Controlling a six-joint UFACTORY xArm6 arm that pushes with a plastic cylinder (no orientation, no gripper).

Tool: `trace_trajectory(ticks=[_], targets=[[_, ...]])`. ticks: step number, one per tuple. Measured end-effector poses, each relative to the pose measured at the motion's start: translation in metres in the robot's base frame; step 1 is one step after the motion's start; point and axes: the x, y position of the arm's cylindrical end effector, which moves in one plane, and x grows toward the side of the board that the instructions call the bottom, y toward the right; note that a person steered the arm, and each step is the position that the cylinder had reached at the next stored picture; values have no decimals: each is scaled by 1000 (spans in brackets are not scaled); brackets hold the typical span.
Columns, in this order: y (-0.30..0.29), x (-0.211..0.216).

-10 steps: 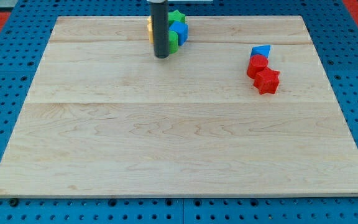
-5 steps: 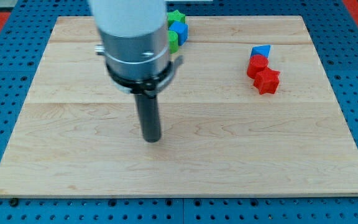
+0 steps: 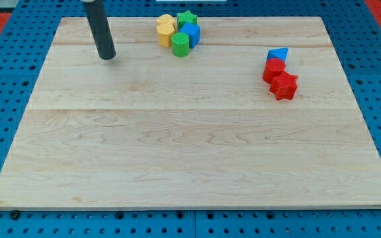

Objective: Keep blue cube towards blue triangle

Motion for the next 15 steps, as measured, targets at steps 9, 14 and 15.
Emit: trace_trajectory(ticks=[9, 14, 15], targets=[[166, -103], [212, -61], [292, -62]])
